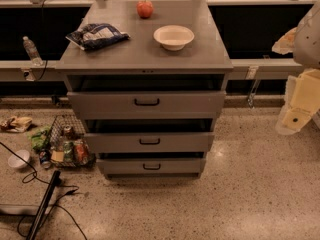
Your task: Move paper bowl near apple
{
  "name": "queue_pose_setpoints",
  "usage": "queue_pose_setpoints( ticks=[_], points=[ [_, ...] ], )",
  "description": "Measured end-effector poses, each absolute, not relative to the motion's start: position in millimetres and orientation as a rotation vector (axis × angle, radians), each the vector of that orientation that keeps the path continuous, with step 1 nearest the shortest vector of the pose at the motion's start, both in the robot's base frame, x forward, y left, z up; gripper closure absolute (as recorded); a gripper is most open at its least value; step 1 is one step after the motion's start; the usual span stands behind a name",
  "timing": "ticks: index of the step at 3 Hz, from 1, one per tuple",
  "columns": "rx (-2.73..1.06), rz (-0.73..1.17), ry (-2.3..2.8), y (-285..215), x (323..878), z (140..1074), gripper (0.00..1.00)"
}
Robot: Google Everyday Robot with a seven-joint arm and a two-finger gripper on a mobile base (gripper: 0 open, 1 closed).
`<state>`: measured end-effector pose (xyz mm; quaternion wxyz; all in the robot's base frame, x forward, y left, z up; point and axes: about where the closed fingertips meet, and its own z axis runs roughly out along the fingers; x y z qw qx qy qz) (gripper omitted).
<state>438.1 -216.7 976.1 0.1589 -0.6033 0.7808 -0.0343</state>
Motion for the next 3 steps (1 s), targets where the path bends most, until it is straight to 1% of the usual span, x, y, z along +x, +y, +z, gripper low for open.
queue_pose_setpoints(
  ticks=[2, 3],
  points=[
    [-1.715, -0.108, 2.210, -216, 441, 978, 0.00],
    [-1.709, -0.102, 2.107, -209, 472, 966, 0.00]
  ],
)
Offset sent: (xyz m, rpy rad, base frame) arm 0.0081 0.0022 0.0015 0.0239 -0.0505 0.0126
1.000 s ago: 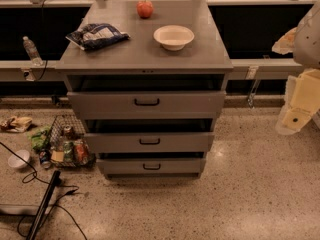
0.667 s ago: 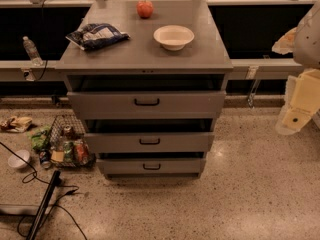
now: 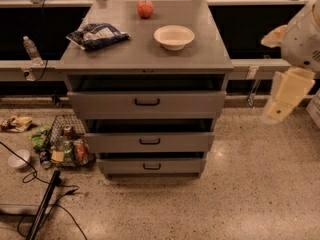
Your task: Move paper bowl near apple
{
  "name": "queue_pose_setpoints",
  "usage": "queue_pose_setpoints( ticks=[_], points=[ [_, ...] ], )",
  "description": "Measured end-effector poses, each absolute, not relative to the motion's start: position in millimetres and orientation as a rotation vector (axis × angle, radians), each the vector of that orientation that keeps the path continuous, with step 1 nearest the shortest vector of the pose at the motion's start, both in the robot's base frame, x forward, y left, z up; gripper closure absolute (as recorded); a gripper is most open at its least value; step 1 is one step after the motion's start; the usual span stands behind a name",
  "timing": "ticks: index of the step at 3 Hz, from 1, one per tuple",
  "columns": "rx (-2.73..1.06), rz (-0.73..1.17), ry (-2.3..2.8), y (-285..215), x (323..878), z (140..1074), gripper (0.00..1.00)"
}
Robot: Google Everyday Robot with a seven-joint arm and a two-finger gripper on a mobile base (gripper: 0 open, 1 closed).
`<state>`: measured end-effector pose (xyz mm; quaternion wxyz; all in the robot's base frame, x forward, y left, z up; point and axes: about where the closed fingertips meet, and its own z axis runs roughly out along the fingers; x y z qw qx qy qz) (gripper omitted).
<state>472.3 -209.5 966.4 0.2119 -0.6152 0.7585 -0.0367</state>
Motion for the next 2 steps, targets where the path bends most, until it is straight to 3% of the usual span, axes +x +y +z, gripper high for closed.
queue_pose_setpoints(
  ticks=[2],
  points=[
    [-1.619, -0.144, 1.697, -205, 577, 963, 0.00]
  ],
)
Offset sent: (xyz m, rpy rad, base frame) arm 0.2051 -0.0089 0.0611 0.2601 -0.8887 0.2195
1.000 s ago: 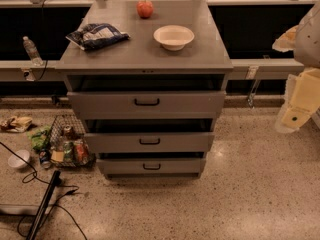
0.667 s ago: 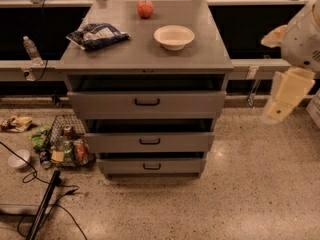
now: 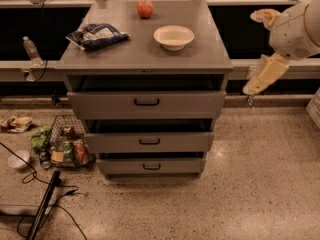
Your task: Move paper bowl near apple
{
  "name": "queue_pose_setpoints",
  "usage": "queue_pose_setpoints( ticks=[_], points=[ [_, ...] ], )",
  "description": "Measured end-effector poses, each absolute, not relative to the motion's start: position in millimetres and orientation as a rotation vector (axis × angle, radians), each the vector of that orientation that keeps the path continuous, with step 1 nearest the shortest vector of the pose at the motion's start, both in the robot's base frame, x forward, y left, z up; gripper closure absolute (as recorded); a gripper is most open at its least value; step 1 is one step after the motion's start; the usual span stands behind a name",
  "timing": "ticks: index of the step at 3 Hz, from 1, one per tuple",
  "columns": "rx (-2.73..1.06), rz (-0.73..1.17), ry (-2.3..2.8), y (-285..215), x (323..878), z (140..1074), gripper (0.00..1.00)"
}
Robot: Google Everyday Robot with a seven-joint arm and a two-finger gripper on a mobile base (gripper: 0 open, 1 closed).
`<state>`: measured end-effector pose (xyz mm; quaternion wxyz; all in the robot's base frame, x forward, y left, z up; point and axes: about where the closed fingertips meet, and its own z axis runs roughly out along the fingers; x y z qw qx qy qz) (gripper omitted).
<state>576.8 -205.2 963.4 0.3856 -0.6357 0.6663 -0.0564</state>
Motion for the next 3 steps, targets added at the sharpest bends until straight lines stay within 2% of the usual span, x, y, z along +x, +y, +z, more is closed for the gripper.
queue_pose_setpoints(
  ticks=[2, 3],
  points=[
    [-1.467, -0.387, 1.275, -201, 690, 976, 0.00],
    [-1.407, -0.456, 1.240, -204, 704, 992, 0.00]
  ],
)
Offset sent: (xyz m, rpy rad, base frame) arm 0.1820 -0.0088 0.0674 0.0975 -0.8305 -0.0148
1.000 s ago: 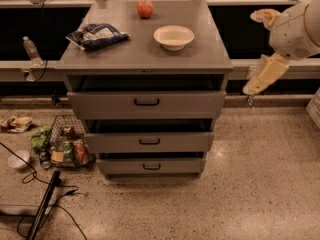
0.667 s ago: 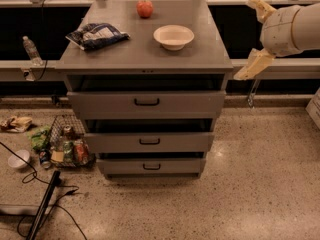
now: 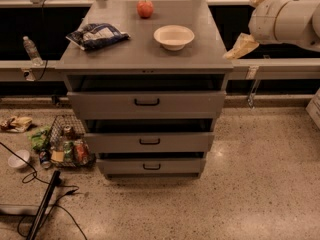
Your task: Move paper bowl near apple
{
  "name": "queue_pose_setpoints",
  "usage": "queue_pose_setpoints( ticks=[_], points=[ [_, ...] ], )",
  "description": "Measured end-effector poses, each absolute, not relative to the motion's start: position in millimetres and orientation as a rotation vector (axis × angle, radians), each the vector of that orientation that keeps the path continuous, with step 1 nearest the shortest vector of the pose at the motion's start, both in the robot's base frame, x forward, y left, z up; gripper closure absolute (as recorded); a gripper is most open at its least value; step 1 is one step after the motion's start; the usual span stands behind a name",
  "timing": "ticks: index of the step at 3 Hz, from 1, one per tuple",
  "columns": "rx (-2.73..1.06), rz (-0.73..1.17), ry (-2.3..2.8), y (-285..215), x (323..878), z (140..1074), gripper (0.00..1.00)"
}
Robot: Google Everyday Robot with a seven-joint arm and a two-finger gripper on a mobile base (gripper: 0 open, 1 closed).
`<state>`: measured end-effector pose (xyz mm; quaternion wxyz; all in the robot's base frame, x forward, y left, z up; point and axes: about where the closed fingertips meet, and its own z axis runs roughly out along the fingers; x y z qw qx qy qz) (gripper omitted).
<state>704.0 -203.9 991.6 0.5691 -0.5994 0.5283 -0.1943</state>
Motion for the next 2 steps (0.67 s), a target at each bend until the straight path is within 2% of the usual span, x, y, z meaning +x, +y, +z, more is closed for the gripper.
queue_pose_setpoints(
  ticks=[2],
  points=[
    [-1.418, -0.528, 1.228, -209, 721, 985, 0.00]
  ],
)
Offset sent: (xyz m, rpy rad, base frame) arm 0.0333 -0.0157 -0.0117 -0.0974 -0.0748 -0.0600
